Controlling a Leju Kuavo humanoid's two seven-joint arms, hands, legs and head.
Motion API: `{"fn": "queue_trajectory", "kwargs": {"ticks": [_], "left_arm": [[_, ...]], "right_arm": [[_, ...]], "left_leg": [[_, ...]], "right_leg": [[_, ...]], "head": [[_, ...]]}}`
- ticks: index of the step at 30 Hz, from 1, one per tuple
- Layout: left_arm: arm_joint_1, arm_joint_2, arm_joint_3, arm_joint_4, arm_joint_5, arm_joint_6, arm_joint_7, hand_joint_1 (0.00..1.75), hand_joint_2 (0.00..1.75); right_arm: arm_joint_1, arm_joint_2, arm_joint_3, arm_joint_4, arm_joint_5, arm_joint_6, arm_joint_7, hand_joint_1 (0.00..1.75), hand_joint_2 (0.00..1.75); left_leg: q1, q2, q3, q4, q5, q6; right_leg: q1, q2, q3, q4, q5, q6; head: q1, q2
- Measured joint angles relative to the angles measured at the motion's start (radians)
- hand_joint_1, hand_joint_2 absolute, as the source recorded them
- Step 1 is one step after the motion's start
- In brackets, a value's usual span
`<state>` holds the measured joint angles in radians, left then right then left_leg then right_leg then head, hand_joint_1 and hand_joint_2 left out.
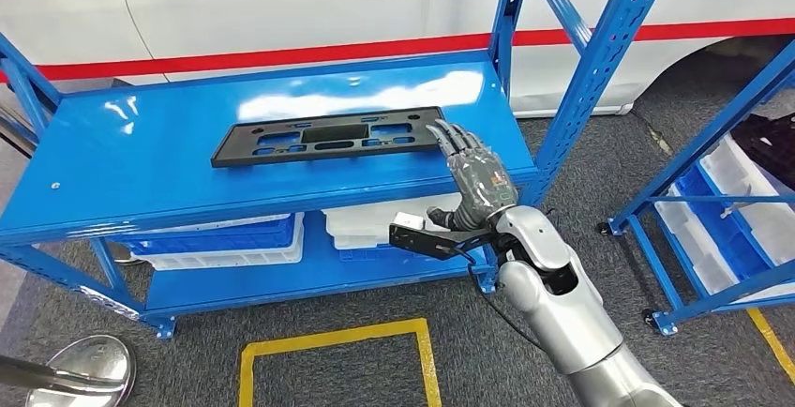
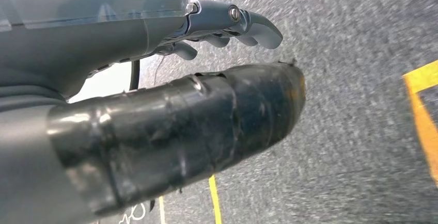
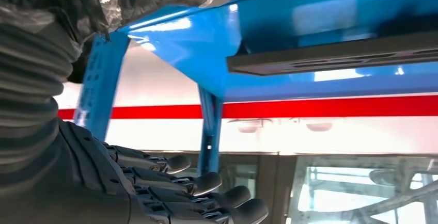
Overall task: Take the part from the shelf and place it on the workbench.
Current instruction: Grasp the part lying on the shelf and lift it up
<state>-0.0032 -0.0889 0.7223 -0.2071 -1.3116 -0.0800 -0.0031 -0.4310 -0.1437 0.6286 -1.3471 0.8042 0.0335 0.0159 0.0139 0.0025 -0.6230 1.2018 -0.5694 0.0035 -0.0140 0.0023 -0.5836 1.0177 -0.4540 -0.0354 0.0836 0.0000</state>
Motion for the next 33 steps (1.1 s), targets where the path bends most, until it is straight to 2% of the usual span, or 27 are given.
{"fn": "queue_trajectory", "kwargs": {"ticks": [1,2,3,4,5,6,7,8,9,11,13,14,16,17,18,19,20,21,22,23,25,27,28,29,31,32,33], "left_arm": [[0.000,0.000,0.000,0.000,-0.001,0.000,0.000,0.00,0.00],[0.000,0.000,0.000,0.000,-0.001,0.001,0.000,0.00,0.00],[0.001,0.000,0.000,0.000,-0.002,0.001,0.000,0.00,0.00],[0.003,-0.001,-0.001,0.000,-0.003,0.001,0.000,0.00,0.00],[0.005,-0.001,-0.001,0.000,-0.004,0.001,0.001,0.00,0.00],[0.006,-0.001,-0.001,0.000,-0.006,0.001,0.001,0.00,0.00],[0.006,0.000,-0.001,0.001,-0.008,0.001,0.001,0.00,0.00],[0.006,0.000,-0.001,0.001,-0.009,0.002,0.000,0.00,0.00],[0.005,0.000,-0.001,0.001,-0.009,0.002,0.000,0.00,0.00],[0.003,-0.001,-0.002,0.001,-0.010,0.002,0.000,0.00,0.00],[0.002,-0.002,-0.002,0.001,-0.011,0.002,0.000,0.00,0.00],[0.001,-0.003,-0.002,0.001,-0.011,0.002,0.000,0.00,0.00],[0.000,-0.003,-0.003,0.001,-0.011,0.002,0.000,0.00,0.00],[-0.001,-0.003,-0.005,0.001,-0.011,0.002,0.000,0.00,0.00],[-0.001,-0.003,-0.007,0.001,-0.011,0.002,0.000,0.00,0.00],[-0.001,-0.003,-0.009,0.001,-0.011,0.002,0.000,0.00,0.00],[-0.001,-0.003,-0.010,0.001,-0.011,0.002,0.000,0.00,0.00],[0.000,-0.004,-0.011,0.001,-0.011,0.002,0.000,0.00,0.00],[0.001,-0.004,-0.011,0.001,-0.011,0.002,0.000,0.00,0.00],[0.001,-0.005,-0.012,0.002,-0.011,0.002,0.000,0.00,0.00],[-0.001,-0.005,-0.013,0.002,-0.011,0.002,0.000,0.00,0.00],[-0.002,-0.006,-0.014,0.002,-0.011,0.003,0.000,0.00,0.00],[-0.002,-0.006,-0.014,0.002,-0.011,0.003,0.000,0.00,0.00],[-0.002,-0.005,-0.014,0.002,-0.011,0.003,0.000,0.00,0.00],[-0.002,-0.005,-0.014,0.003,-0.012,0.003,0.000,0.00,0.00],[-0.002,-0.005,-0.014,0.003,-0.012,0.003,0.000,0.00,0.00],[-0.001,-0.005,-0.014,0.003,-0.013,0.003,-0.001,0.00,0.00]], "right_arm": [[-0.001,0.004,0.005,0.008,0.000,0.000,0.000,0.00,1.75],[-0.001,0.007,0.008,0.016,0.000,0.000,0.000,0.00,1.75],[-0.001,0.010,0.010,0.024,0.000,0.000,0.000,0.00,1.75],[-0.001,0.013,0.012,0.031,0.000,0.000,-0.001,0.00,1.75],[-0.001,0.015,0.012,0.039,0.000,0.000,-0.001,0.00,1.75],[-0.003,0.018,0.014,0.047,0.000,0.000,-0.001,0.00,1.75],[-0.004,0.021,0.015,0.055,0.000,-0.001,-0.002,0.00,1.75],[-0.006,0.024,0.017,0.063,0.001,-0.001,-0.002,0.00,1.75],[-0.007,0.026,0.019,0.071,0.001,-0.001,-0.003,0.00,1.75],[-0.008,0.029,0.021,0.081,0.001,-0.003,-0.003,0.00,1.75],[-0.012,0.031,0.022,0.088,0.001,-0.004,-0.004,0.00,1.75],[-0.013,0.031,0.022,0.091,0.001,-0.004,-0.004,0.00,1.75],[-0.012,0.032,0.024,0.099,0.001,-0.004,-0.003,0.00,1.75],[-0.011,0.032,0.026,0.103,0.001,-0.004,-0.003,0.00,1.75],[-0.010,0.032,0.027,0.106,0.001,-0.004,-0.003,0.00,1.75],[-0.009,0.033,0.028,0.109,0.001,-0.004,-0.003,0.00,1.75],[-0.010,0.033,0.028,0.111,0.001,-0.004,-0.003,0.00,1.75],[-0.011,0.033,0.028,0.113,0.001,-0.004,-0.003,0.00,1.75],[-0.012,0.034,0.028,0.114,0.001,-0.004,-0.003,0.00,1.75],[-0.013,0.034,0.029,0.115,0.001,-0.004,-0.003,0.00,1.75],[-0.015,0.036,0.029,0.117,0.001,-0.004,-0.003,0.00,1.75],[-0.015,0.038,0.029,0.117,0.001,-0.004,-0.003,0.00,1.75],[-0.016,0.040,0.029,0.117,0.002,-0.004,-0.003,0.00,1.75],[-0.017,0.042,0.029,0.117,0.002,-0.004,-0.003,0.00,1.75],[-0.018,0.046,0.030,0.122,0.002,-0.003,-0.003,0.00,1.75],[-0.017,0.048,0.030,0.127,0.004,-0.003,-0.002,0.00,1.75],[-0.017,0.050,0.031,0.134,0.006,-0.003,-0.002,0.00,1.75]], "left_leg": [[0.000,0.000,-0.039,0.053,-0.015,-0.002],[0.000,0.000,-0.066,0.078,-0.016,-0.002],[0.000,0.000,-0.077,0.069,0.003,-0.003],[0.000,0.000,-0.073,0.026,0.043,-0.003],[0.000,0.000,-0.058,-0.039,0.096,-0.001],[-0.002,-0.001,-0.045,-0.095,0.132,0.001],[-0.005,-0.002,-0.032,-0.142,0.153,0.005],[-0.007,-0.003,-0.028,-0.163,0.162,0.009],[-0.011,-0.003,-0.027,-0.165,0.154,0.012],[-0.008,-0.004,-0.020,-0.174,0.160,0.020],[-0.003,-0.003,-0.004,-0.186,0.156,0.030],[-0.002,-0.002,0.004,-0.189,0.152,0.035],[-0.003,-0.003,0.015,-0.191,0.142,0.043],[-0.003,-0.003,0.020,-0.190,0.136,0.044],[-0.003,-0.005,0.027,-0.189,0.130,0.043],[-0.003,-0.006,0.035,-0.188,0.122,0.042],[-0.004,-0.007,0.044,-0.186,0.115,0.040],[-0.005,-0.007,0.053,-0.185,0.108,0.037],[-0.006,-0.007,0.057,-0.184,0.102,0.034],[-0.007,-0.008,0.059,-0.183,0.098,0.031],[-0.008,-0.007,0.058,-0.186,0.096,0.022],[-0.008,-0.006,0.056,-0.179,0.085,0.012],[-0.007,-0.005,0.045,-0.154,0.070,0.007],[-0.006,-0.005,0.023,-0.108,0.048,0.002],[-0.003,-0.006,-0.048,0.023,0.000,-0.005],[-0.001,-0.006,-0.079,0.072,-0.006,-0.009],[0.002,-0.005,-0.097,0.088,0.006,-0.012]], "right_leg": [[0.001,0.001,0.008,0.000,-0.007,-0.002],[0.001,0.002,0.016,0.001,-0.014,-0.002],[0.001,0.004,0.027,0.001,-0.023,-0.001],[0.002,0.005,0.039,0.002,-0.032,0.000],[0.001,0.006,0.049,0.003,-0.042,0.002],[0.002,0.007,0.059,0.004,-0.051,0.005],[0.003,0.008,0.064,0.006,-0.059,0.010],[0.004,0.009,0.065,0.007,-0.065,0.015],[0.005,0.010,0.067,0.007,-0.069,0.022],[0.005,0.010,0.070,0.007,-0.080,0.033],[0.004,0.007,0.053,0.050,-0.106,0.042],[0.002,0.006,0.025,0.104,-0.128,0.046],[0.000,0.004,-0.059,0.237,-0.162,0.051],[-0.001,0.004,-0.094,0.278,-0.160,0.053],[-0.001,0.004,-0.112,0.283,-0.138,0.054],[-0.002,0.003,-0.111,0.249,-0.099,0.052],[-0.001,0.002,-0.093,0.188,-0.050,0.049],[0.002,0.001,-0.072,0.127,-0.013,0.043],[0.006,0.000,-0.051,0.075,0.009,0.037],[0.009,-0.001,-0.037,0.043,0.015,0.031],[0.012,-0.001,-0.027,0.022,0.003,0.025],[0.005,0.000,-0.018,0.009,0.002,0.018],[0.002,0.000,-0.011,0.002,0.002,0.013],[-0.001,0.000,-0.004,-0.003,0.002,0.008],[0.000,-0.001,0.005,-0.004,-0.006,0.002],[0.000,-0.001,0.010,-0.003,-0.010,0.001],[-0.001,-0.001,0.016,-0.002,-0.016,0.002]], "head": [[0.000,0.000],[0.000,0.000],[0.000,0.000],[0.000,0.000],[0.000,0.000],[0.000,0.000],[-0.001,0.000],[-0.001,0.000],[-0.001,0.000],[-0.002,0.000],[-0.001,0.000],[-0.001,0.000],[-0.001,0.000],[-0.001,0.000],[-0.001,0.000],[-0.001,0.000],[-0.001,0.000],[-0.001,0.000],[-0.001,0.000],[-0.001,0.000],[-0.002,0.000],[-0.003,0.000],[-0.003,0.000],[-0.003,0.000],[-0.003,0.000],[-0.003,0.000],[-0.003,0.000]]}}
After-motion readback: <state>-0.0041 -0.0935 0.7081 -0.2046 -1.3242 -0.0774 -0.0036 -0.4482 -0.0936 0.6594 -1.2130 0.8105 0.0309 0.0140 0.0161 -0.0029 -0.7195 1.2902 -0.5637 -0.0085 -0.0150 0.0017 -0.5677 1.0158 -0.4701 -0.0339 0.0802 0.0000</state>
